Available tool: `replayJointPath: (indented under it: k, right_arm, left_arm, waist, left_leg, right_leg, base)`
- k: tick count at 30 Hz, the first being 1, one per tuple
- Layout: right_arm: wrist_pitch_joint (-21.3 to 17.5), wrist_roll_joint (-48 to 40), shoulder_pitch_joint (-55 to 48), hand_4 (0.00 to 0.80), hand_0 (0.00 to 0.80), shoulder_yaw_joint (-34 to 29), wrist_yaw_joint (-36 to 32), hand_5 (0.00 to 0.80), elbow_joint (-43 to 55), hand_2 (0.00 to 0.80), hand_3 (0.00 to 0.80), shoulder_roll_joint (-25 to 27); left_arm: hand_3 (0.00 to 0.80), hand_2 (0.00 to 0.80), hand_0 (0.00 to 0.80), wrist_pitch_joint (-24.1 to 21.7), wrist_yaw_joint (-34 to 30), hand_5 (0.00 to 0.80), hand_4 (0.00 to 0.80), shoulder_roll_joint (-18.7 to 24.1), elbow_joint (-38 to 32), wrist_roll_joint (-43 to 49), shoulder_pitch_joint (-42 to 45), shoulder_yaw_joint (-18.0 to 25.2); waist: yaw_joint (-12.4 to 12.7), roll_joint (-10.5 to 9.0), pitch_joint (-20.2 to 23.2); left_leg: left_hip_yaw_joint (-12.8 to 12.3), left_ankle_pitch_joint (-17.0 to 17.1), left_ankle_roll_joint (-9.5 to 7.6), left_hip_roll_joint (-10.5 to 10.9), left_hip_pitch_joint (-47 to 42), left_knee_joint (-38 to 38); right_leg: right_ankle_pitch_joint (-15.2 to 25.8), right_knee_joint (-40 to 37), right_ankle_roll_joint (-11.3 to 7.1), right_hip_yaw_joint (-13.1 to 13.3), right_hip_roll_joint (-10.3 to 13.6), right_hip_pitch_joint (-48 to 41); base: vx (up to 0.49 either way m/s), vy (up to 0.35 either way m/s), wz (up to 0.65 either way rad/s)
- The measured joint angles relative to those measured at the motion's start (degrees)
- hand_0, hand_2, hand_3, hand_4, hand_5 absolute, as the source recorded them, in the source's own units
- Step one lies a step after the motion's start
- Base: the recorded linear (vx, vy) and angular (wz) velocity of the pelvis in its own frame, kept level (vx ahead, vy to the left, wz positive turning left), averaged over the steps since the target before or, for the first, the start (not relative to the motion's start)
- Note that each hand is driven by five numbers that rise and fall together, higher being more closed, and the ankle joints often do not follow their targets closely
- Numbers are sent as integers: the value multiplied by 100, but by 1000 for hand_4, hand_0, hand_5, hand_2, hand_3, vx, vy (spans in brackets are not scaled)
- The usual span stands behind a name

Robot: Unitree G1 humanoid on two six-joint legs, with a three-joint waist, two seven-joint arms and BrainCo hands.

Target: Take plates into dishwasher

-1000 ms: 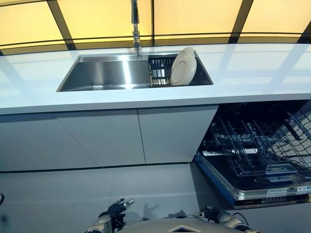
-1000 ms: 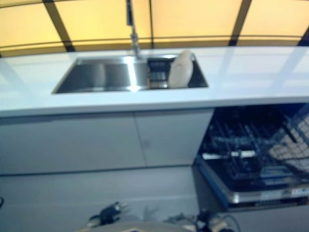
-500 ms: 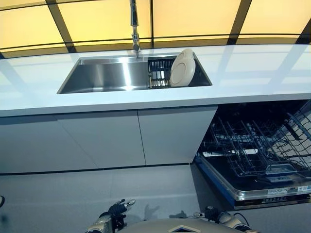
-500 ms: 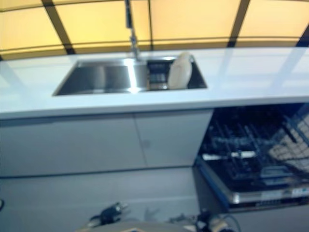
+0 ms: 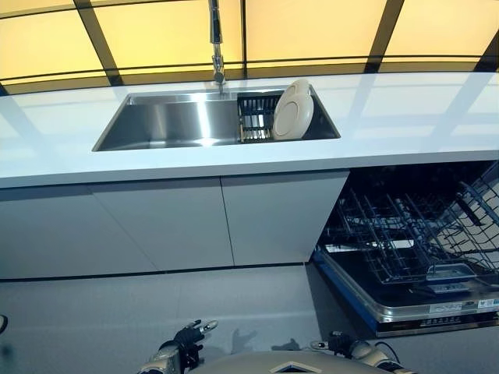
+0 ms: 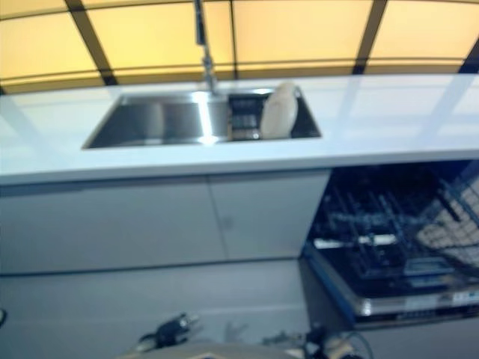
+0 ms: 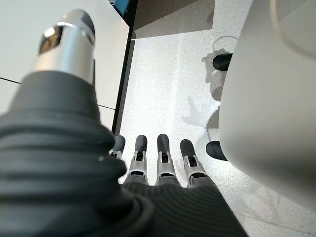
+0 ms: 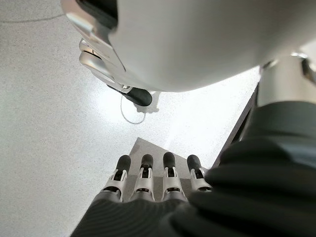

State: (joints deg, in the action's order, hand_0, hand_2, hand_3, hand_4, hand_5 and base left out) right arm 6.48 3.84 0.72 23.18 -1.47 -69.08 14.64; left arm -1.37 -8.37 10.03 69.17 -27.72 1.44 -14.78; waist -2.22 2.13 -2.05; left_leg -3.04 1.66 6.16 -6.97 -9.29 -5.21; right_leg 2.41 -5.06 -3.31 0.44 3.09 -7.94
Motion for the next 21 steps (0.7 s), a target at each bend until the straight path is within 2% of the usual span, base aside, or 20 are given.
replayJointPath:
  k: [9, 16, 19, 20, 21]
  right_arm:
    - [-88, -4, 0, 0, 0, 2, -49, 0, -10, 0, 0, 11]
    - [-472, -117, 7, 0, 0, 132, -355, 0, 36, 0, 0, 103]
    - [-672, -231, 46, 0, 0, 269, -545, 0, 304, 0, 0, 187]
    - [-695, -235, 126, 0, 0, 322, -606, 0, 415, 0, 0, 207]
    - [-711, -236, 238, 0, 0, 365, -648, 0, 500, 0, 0, 176]
  left_arm:
    - [0, 0, 0, 91, 182, 0, 0, 4, 2, 233, -30, -33]
    - [0, 0, 0, 229, 556, 0, 0, 17, 47, 451, -94, -30]
    - [0, 0, 0, 303, 700, 0, 0, 38, 156, 434, -218, -19]
    - [0, 0, 0, 323, 743, 0, 0, 43, 216, 419, -247, 36]
    - [0, 0, 0, 323, 761, 0, 0, 103, 245, 375, -354, 105]
  waist:
    - [-5, 16, 5]
    - [-4, 37, 7]
    - [7, 45, -136]
    - [34, 31, -232]
    - [34, -76, -373]
  left_leg:
    - [2, 0, 0, -5, -2, 0]
    - [15, 0, 1, -40, -22, 44]
    - [40, -142, 70, -148, 109, 430]
    - [65, -209, 157, -206, 233, 767]
    - [165, -248, 207, -146, 504, 1299]
  right_leg:
    - [-2, 0, 2, -1, -3, 2]
    - [-4, 10, 12, 7, -64, 8]
    - [-97, 265, 93, 32, -174, 82]
    - [-201, 501, 136, 36, -223, 231]
    - [-302, 739, 189, 84, -170, 350]
  base:
    - [35, -36, 0]
    - [13, -163, 0]
    - [-16, -263, -6]
    - [8, -285, -15]
    - [57, -238, -21]
